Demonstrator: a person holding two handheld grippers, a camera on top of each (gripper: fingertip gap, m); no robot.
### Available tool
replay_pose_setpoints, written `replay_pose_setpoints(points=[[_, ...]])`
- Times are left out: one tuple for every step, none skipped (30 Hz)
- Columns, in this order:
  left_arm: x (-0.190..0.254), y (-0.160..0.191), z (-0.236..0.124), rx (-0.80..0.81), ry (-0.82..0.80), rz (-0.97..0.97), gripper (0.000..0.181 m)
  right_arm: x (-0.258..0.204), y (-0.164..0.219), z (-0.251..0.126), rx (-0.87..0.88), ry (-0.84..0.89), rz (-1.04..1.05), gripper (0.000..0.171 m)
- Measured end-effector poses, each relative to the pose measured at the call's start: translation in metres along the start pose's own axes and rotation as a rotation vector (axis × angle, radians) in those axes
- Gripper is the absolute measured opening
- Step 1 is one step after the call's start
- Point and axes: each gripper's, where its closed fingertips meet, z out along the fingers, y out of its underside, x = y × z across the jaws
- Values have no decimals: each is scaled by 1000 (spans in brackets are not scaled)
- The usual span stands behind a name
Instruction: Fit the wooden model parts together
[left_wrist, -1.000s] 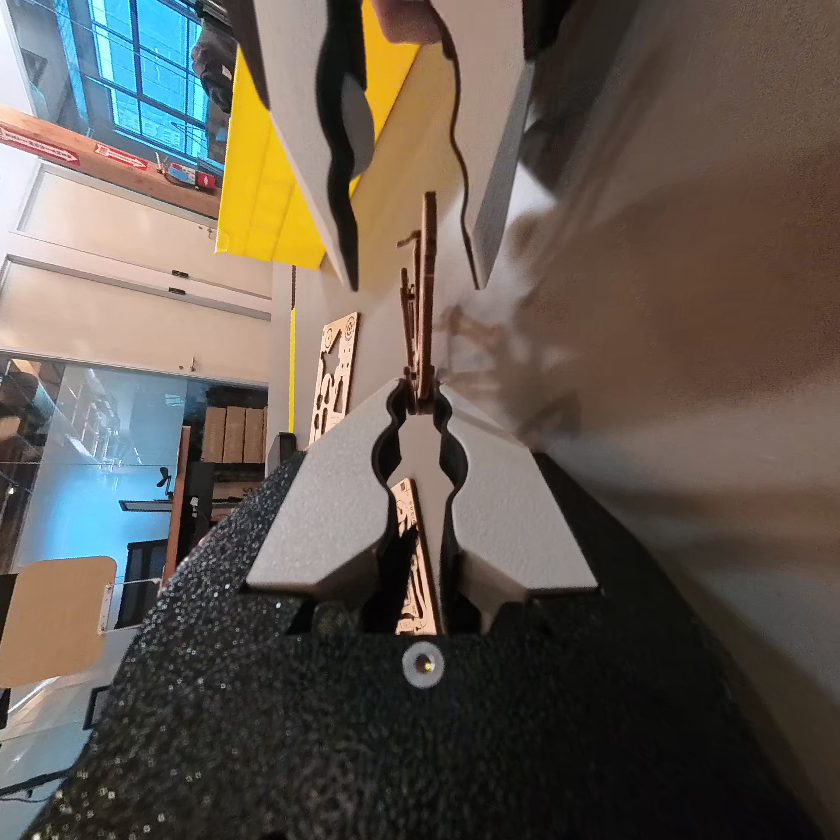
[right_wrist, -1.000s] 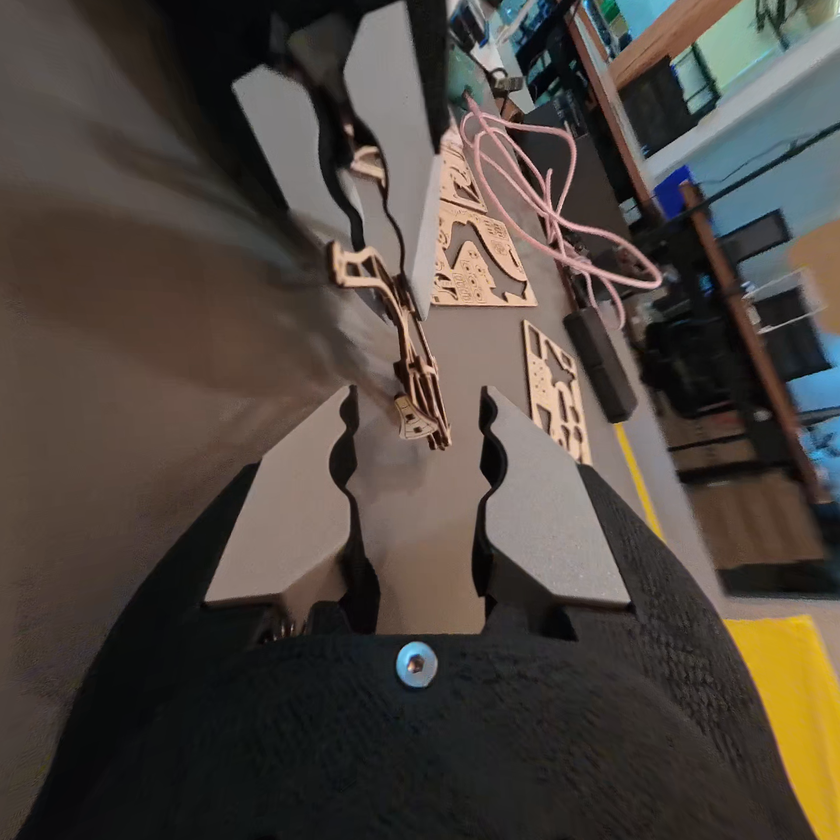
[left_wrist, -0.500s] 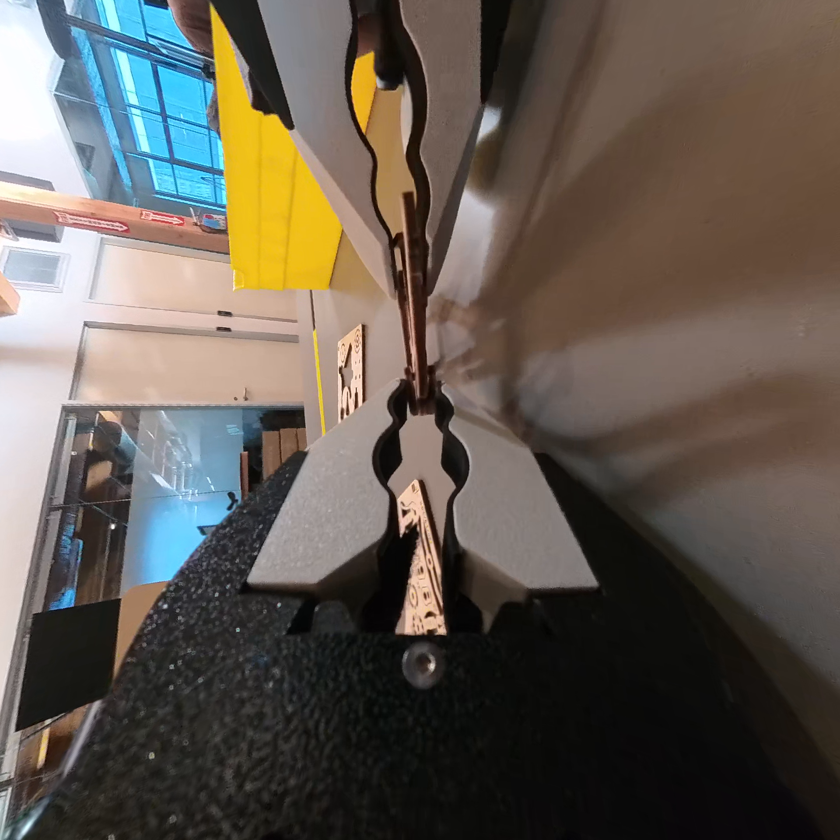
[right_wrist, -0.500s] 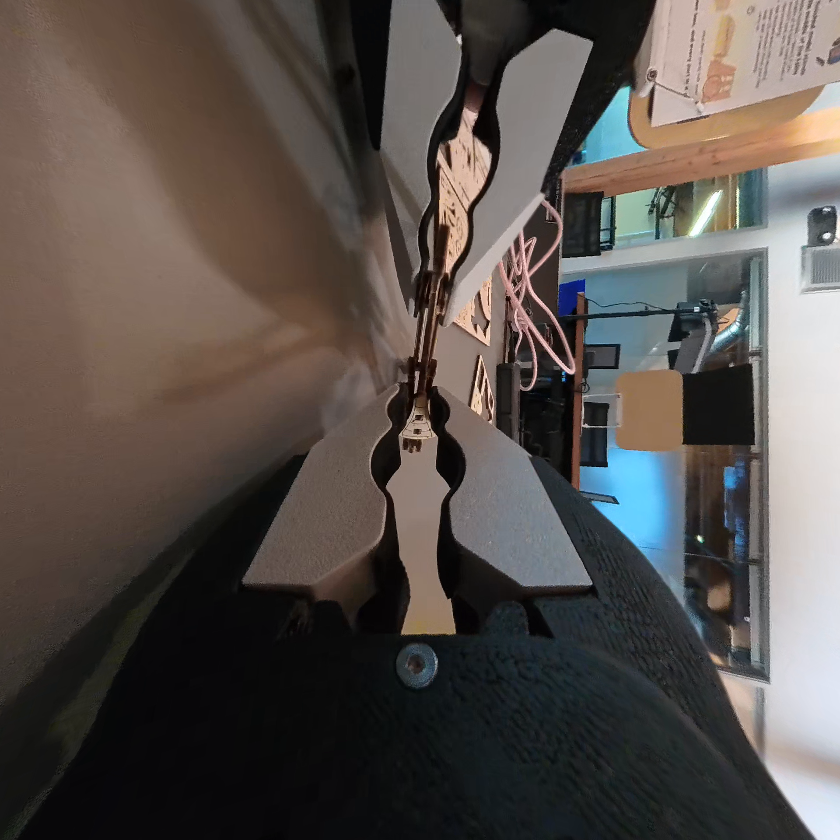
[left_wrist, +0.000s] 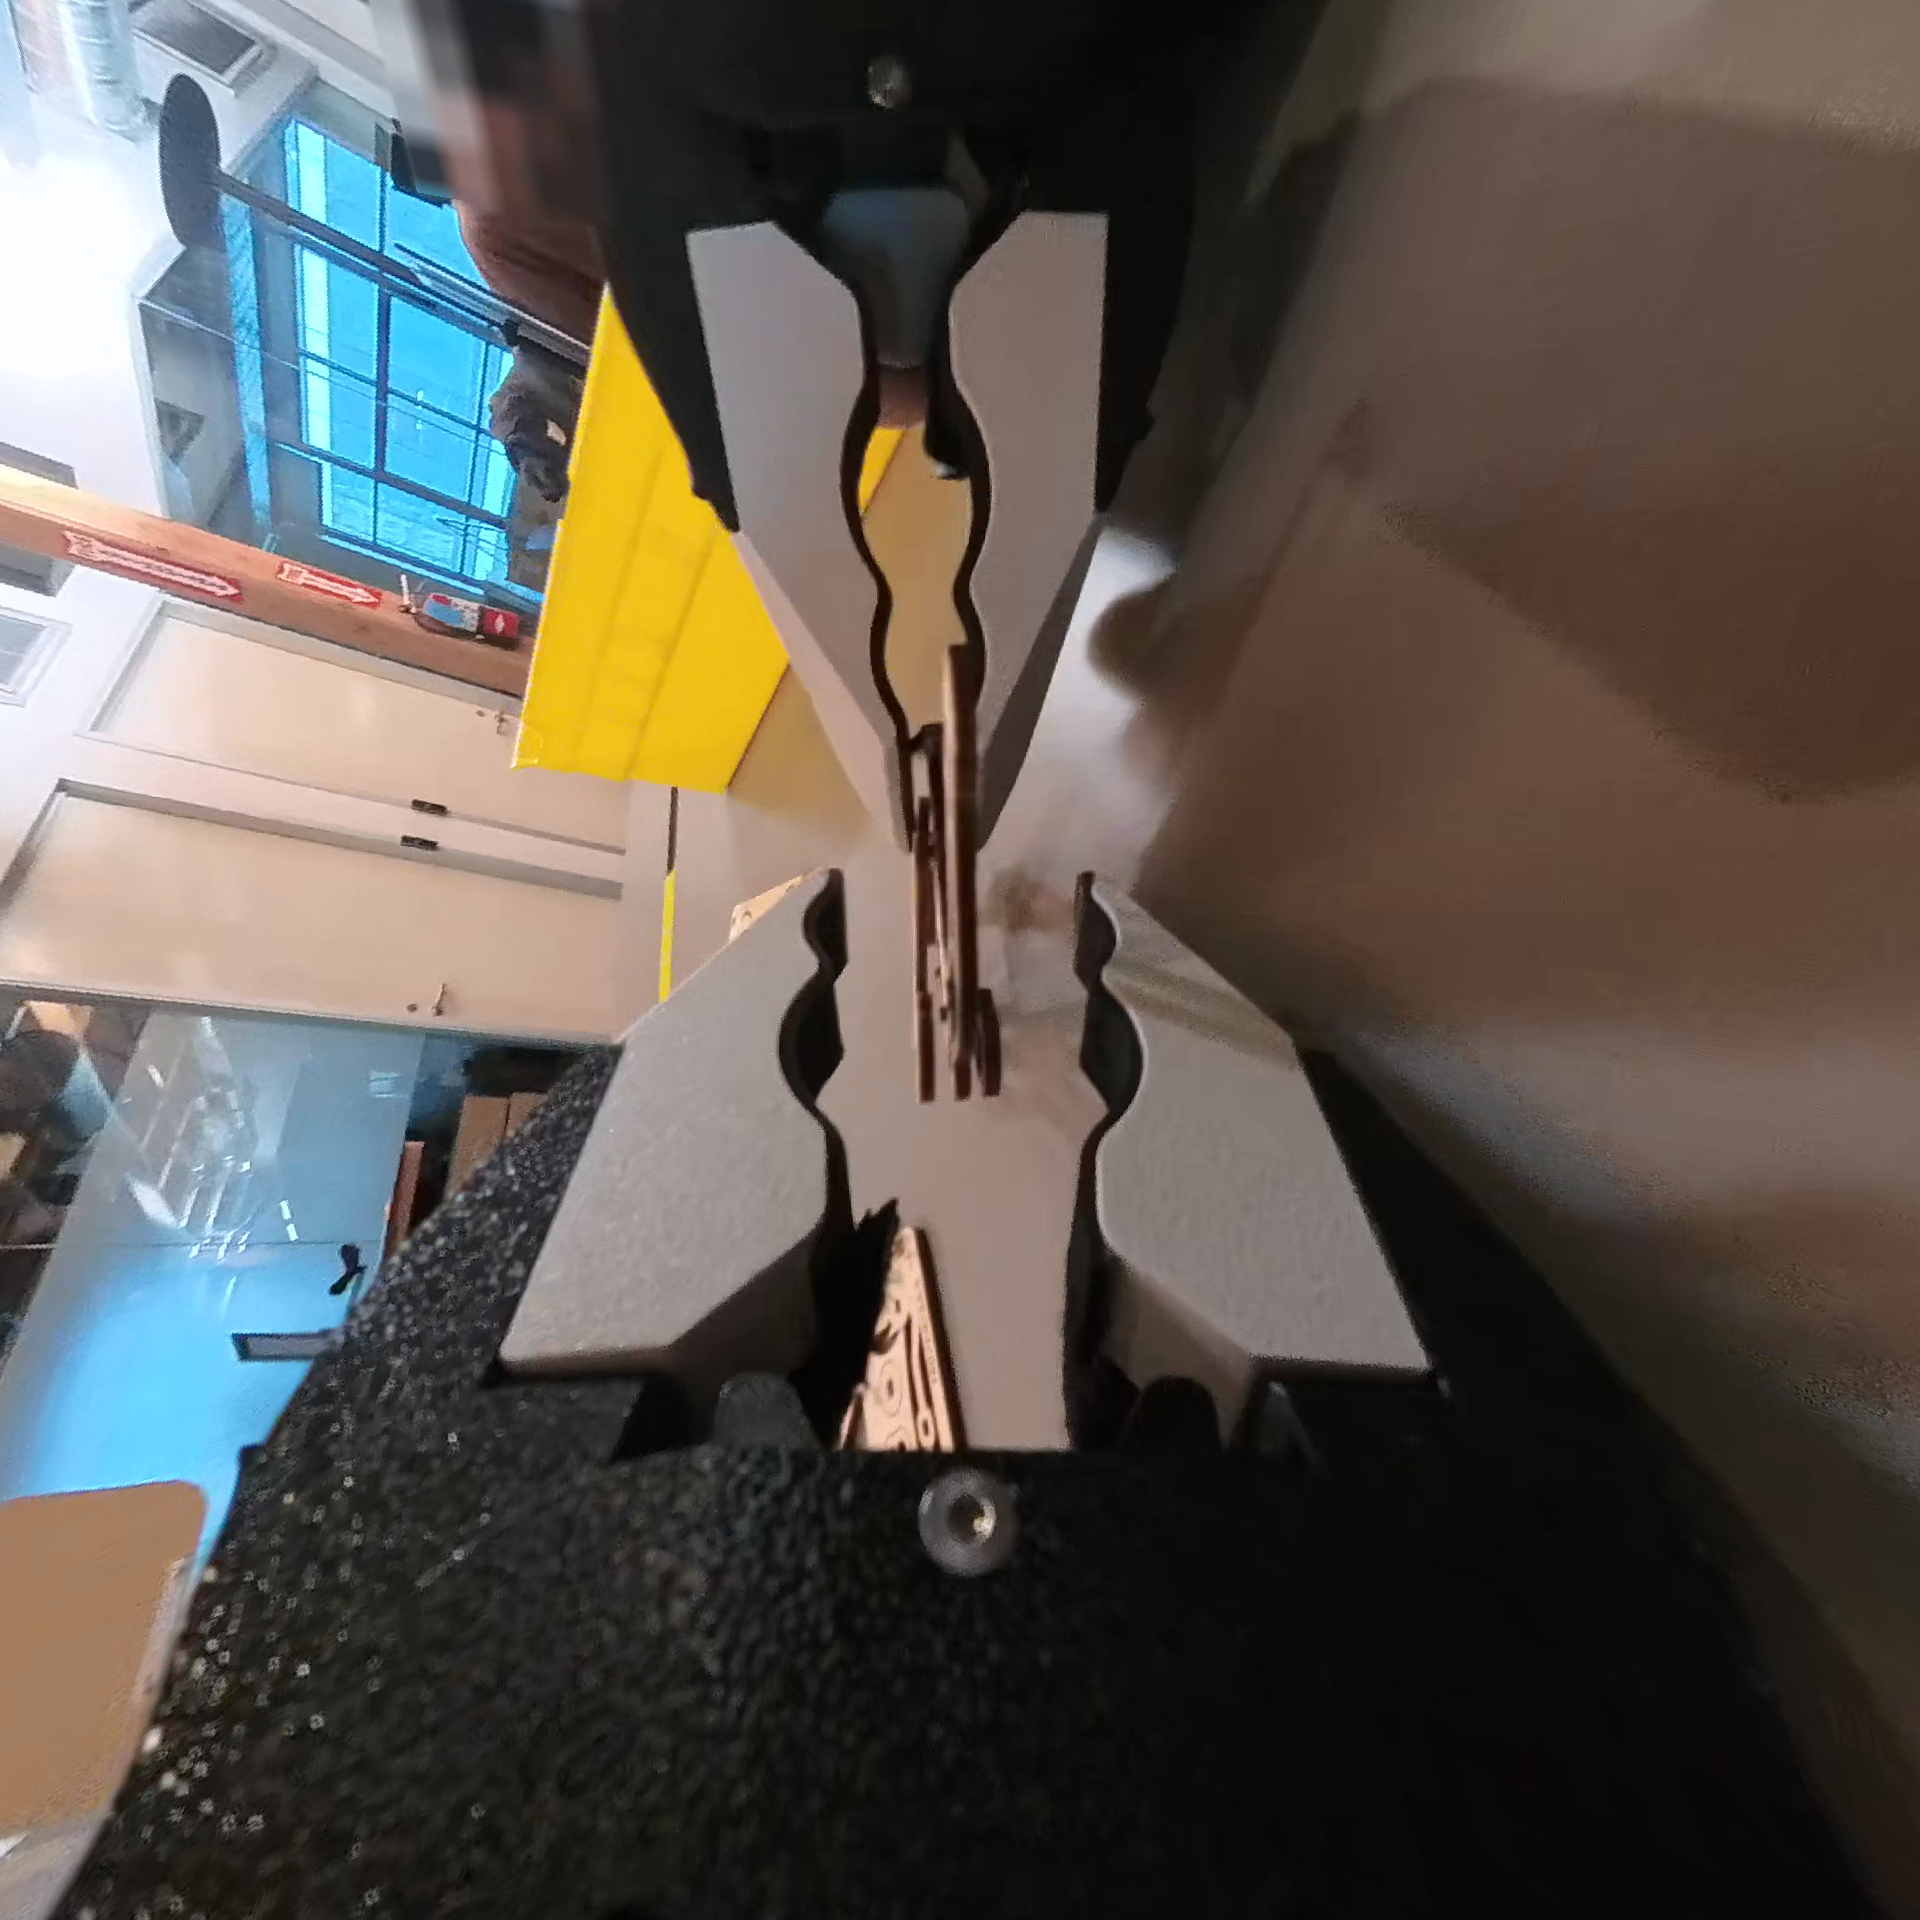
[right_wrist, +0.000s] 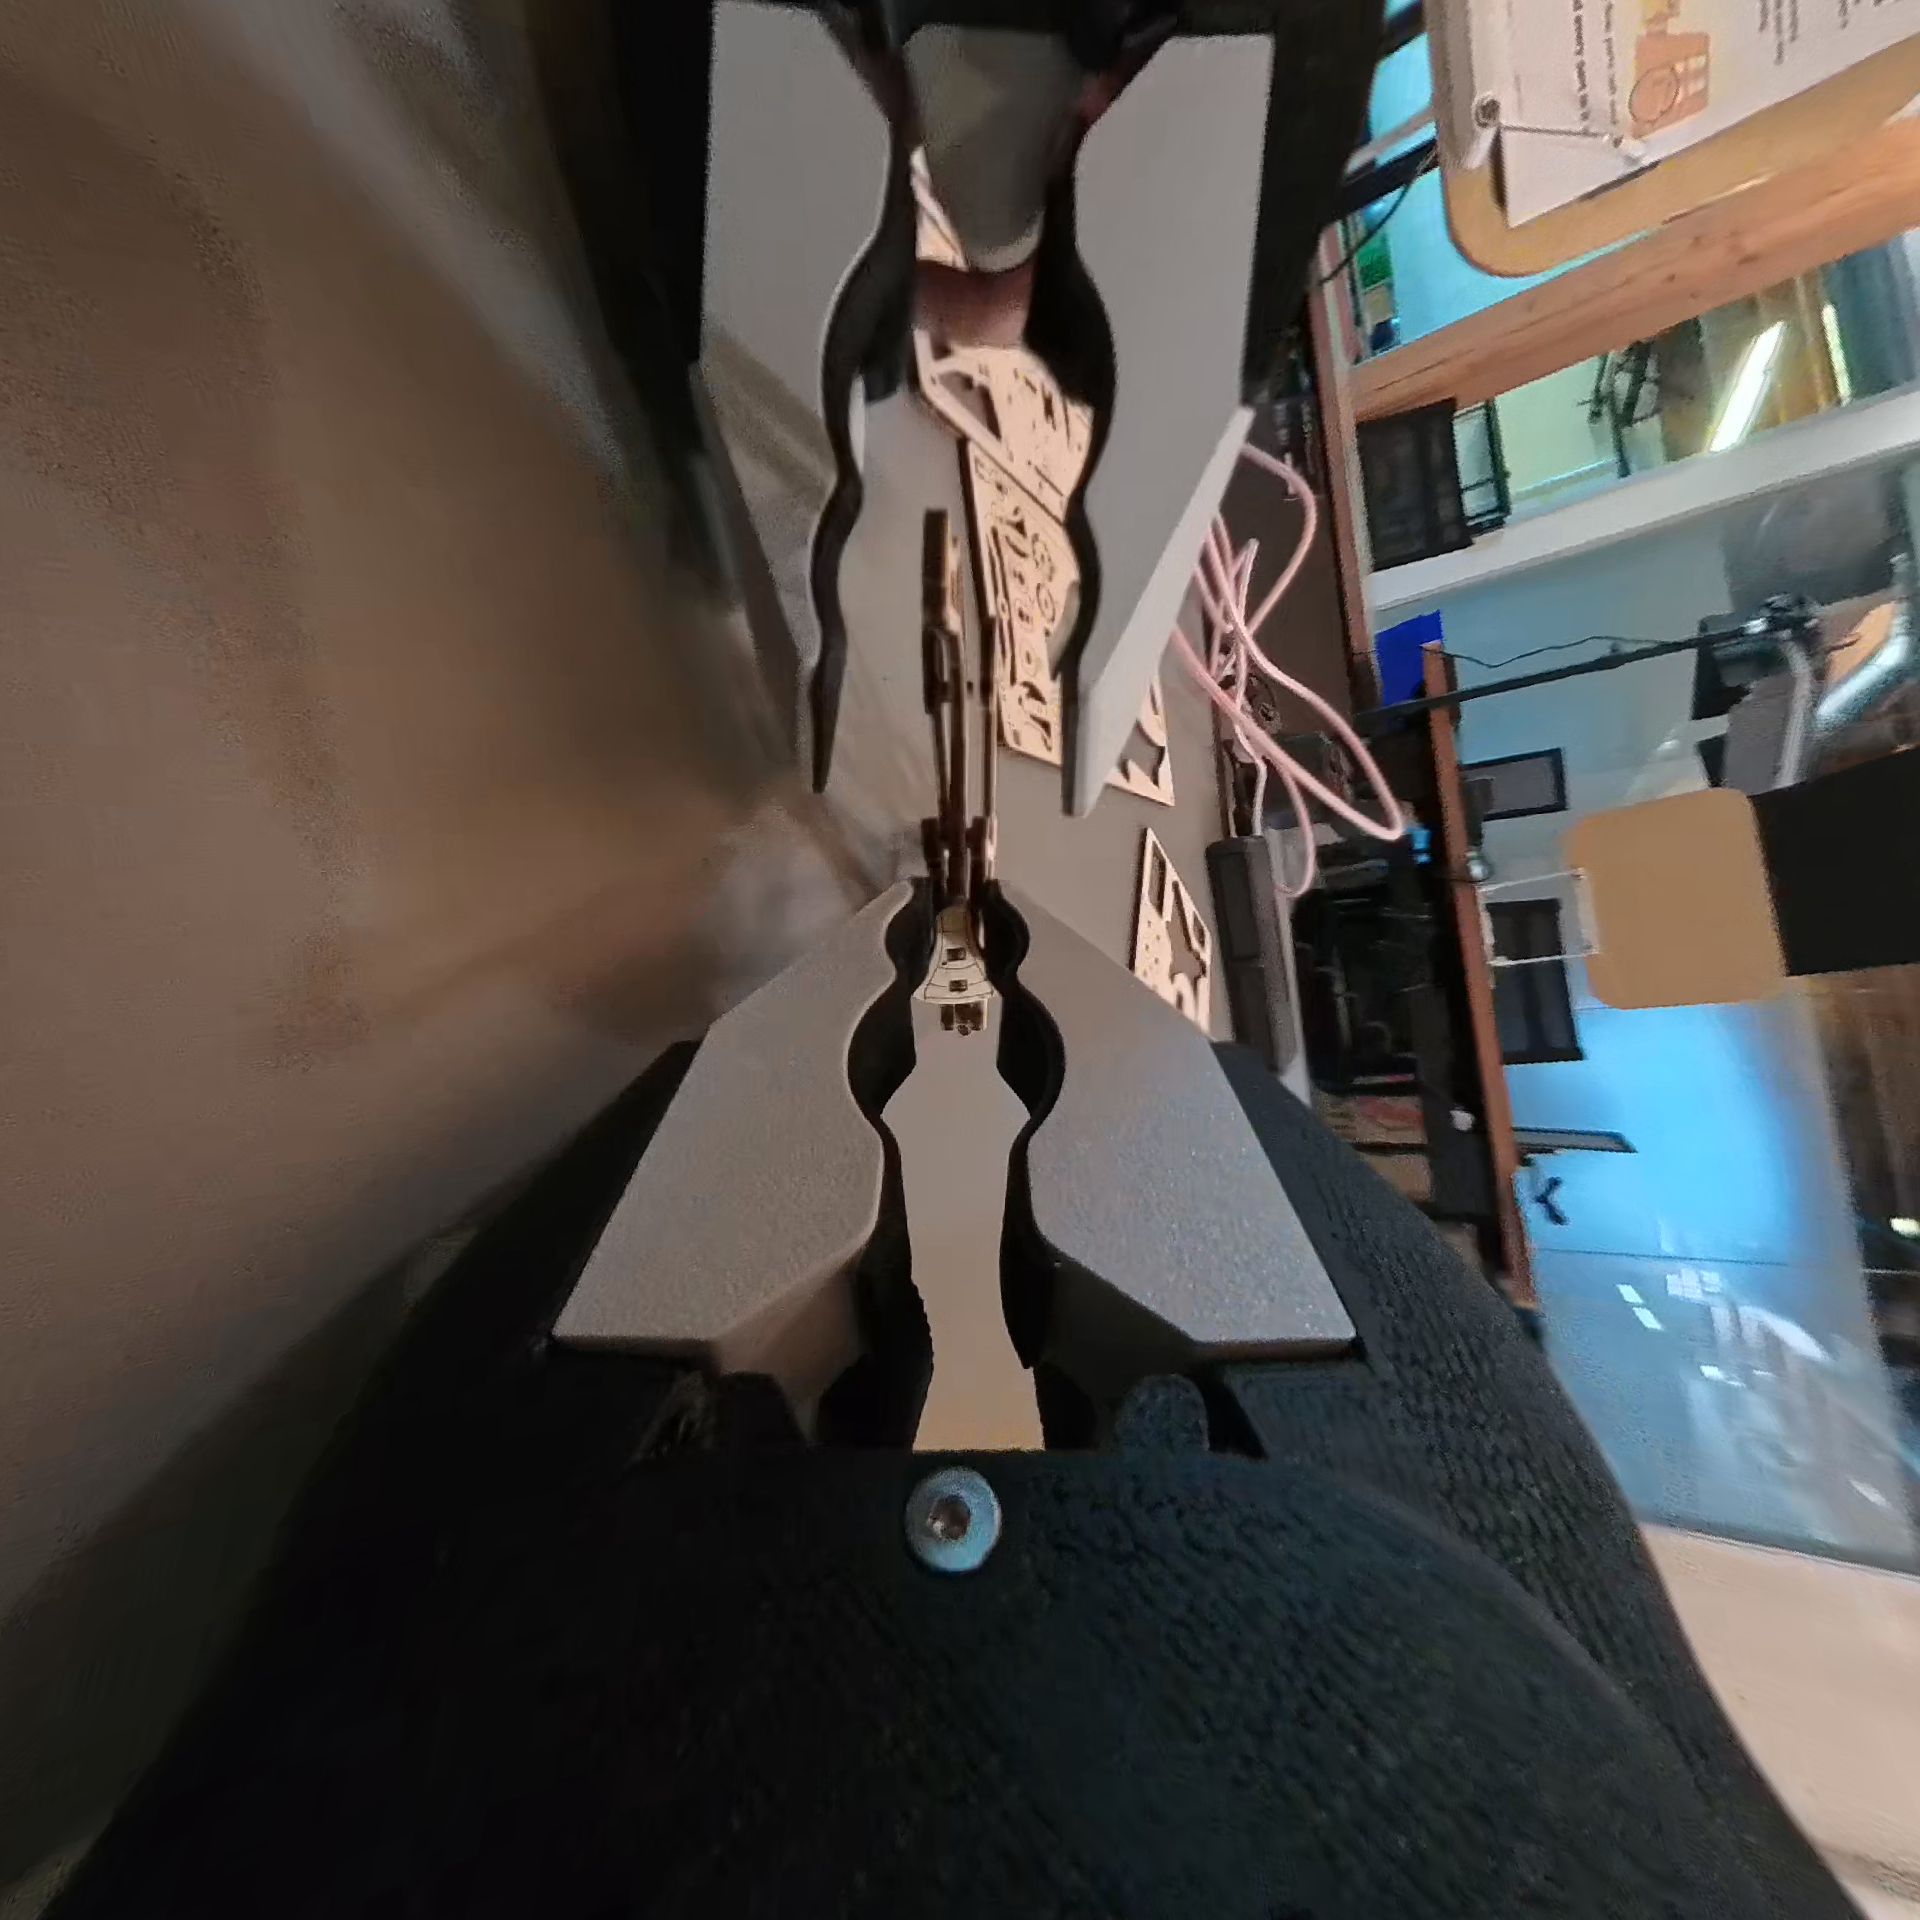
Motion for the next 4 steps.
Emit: replay_pose_setpoints(points=[[0, -2, 2, 8, 9, -5, 40, 1, -1, 0, 8, -14, 37, 8], [0, -3, 3, 19, 19, -9, 38, 3, -2, 0, 16, -23, 72, 8], [-1, -5, 4, 25, 18, -10, 35, 3, -4, -1, 25, -37, 103, 8], [-5, -5, 4, 27, 8, -10, 31, 4, -5, -1, 31, -47, 126, 8]])
